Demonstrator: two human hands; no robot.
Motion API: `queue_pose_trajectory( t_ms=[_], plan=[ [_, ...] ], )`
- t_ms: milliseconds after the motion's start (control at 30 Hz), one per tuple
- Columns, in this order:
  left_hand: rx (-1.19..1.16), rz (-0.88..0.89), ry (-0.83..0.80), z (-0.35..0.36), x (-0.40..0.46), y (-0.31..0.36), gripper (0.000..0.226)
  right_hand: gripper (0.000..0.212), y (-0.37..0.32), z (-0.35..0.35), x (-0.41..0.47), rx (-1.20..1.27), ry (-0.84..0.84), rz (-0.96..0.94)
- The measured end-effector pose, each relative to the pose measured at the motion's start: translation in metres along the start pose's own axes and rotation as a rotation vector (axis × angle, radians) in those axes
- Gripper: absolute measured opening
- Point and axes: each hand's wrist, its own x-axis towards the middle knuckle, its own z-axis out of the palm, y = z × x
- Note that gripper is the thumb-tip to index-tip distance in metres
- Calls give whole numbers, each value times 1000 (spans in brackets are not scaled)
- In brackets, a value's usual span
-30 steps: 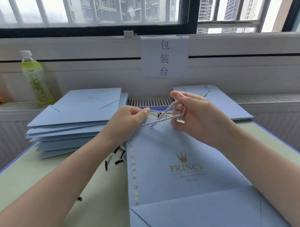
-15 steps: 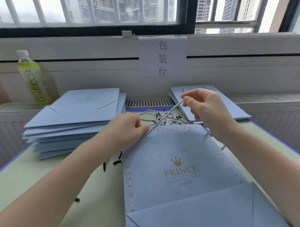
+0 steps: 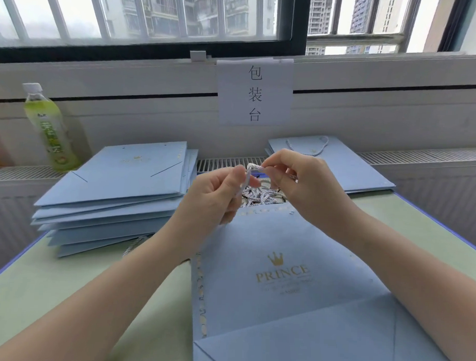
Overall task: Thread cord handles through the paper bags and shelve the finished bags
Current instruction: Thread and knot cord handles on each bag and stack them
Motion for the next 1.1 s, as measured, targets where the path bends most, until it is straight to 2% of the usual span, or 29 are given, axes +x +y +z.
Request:
queue_pose_trajectory(
  t_ms=[200, 300, 333, 367, 500, 567, 667, 733, 800, 867, 967, 1067, 1100],
  plan=[
    [109, 170, 221, -14, 3, 8, 41, 17, 21, -11, 3, -104, 73, 74],
    [295, 239, 302, -19, 2, 7, 50, 21, 22, -18, 7, -96, 102, 146],
    [376, 245, 299, -20, 2, 5, 50, 21, 22, -19, 8, -25, 95, 202],
    [449, 236, 275, -21, 1, 3, 50, 21, 22, -19, 8, 116, 81, 284],
    [867, 133, 66, -20, -3, -13, 47, 12, 13, -17, 10, 990, 16, 673],
    [1011, 118, 16, -16, -5, -18, 45, 11, 8, -17, 10, 1272, 15, 733],
    [1039, 277, -14, -12, -4, -25, 32, 17, 1, -18, 10, 1482, -22, 706],
    [1044, 298, -18, -11, 0, -30, 23, 15, -2, -18, 8, 1394, -106, 625],
    [1022, 230, -9, -10, 1, -34, 30, 8, -5, -13, 5, 999, -182, 488],
    [895, 201, 14, -9, 1, -33, 44, 2, -9, -6, 1, 601, -188, 289],
    [609, 208, -10, -5, 0, -23, 52, 8, -13, 9, -5, 253, -189, 116],
    [515, 243, 26, -1, -3, -19, 34, 3, -12, 16, -10, 77, -119, -4],
    [503, 266, 61, -2, -3, -18, 25, 8, -12, 16, -9, -7, -93, -53]
  ],
)
